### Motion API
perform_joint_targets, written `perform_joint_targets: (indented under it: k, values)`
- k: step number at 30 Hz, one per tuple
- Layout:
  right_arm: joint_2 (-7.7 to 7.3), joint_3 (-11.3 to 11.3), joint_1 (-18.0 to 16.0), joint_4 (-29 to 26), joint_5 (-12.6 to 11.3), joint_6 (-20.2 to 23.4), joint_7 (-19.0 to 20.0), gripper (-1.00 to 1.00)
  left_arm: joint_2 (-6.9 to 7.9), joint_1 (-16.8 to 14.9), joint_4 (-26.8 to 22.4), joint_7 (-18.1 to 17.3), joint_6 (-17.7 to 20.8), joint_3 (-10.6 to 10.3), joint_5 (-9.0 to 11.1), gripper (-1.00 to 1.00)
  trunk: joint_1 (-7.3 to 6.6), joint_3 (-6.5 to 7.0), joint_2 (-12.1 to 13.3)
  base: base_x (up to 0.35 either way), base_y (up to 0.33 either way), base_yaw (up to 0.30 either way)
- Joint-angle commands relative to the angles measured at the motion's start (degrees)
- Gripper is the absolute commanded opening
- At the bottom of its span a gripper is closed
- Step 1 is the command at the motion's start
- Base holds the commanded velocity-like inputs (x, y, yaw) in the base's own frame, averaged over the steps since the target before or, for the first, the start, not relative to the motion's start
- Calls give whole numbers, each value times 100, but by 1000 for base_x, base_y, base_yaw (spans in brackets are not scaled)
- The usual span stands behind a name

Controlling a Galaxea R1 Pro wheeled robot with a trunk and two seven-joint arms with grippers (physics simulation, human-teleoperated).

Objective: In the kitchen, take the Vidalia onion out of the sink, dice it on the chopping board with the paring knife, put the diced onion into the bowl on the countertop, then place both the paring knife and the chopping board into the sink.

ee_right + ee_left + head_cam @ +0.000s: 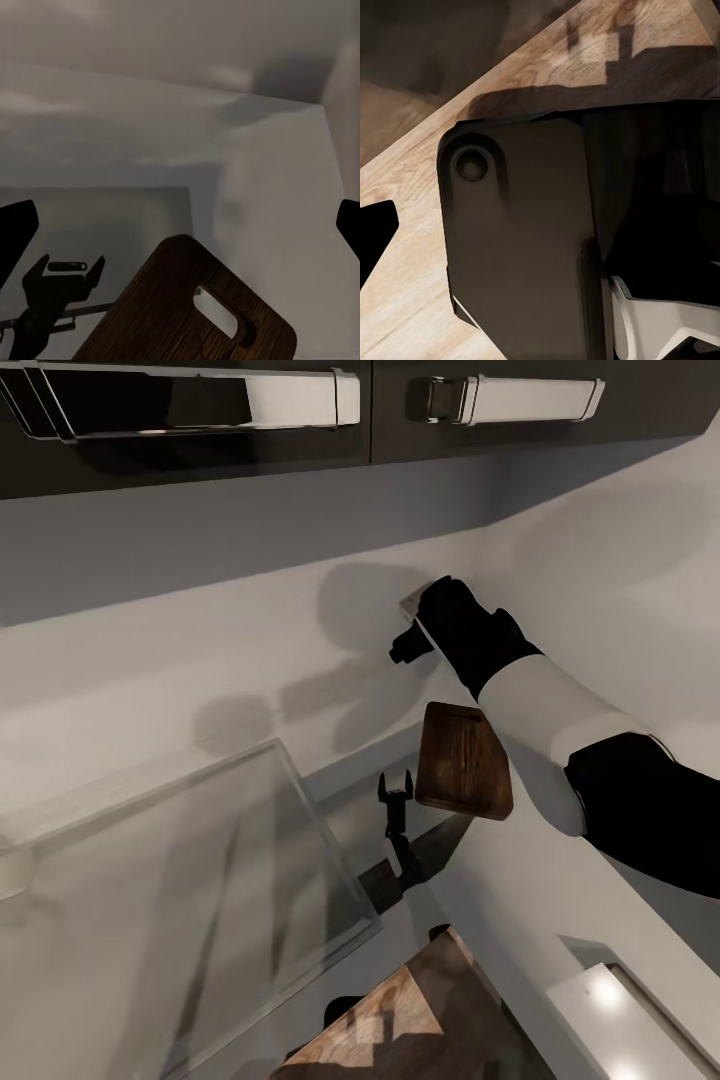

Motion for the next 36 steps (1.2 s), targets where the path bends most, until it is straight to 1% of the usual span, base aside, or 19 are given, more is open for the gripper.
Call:
perform_joint_targets:
  k: [1,20,36]
  values:
    - [0,12,-5,6,60,17,46,100,1,3,-9,-7,-7,-6,8,100,3,-8,-9,0,0,0]
    - [0,12,-2,29,65,14,47,100,1,3,-9,-8,-7,-6,8,100,3,-8,-9,0,0,0]
    - [0,14,9,294,79,-28,73,100,1,3,-9,-7,-4,-6,8,100,3,-8,-9,0,0,0]
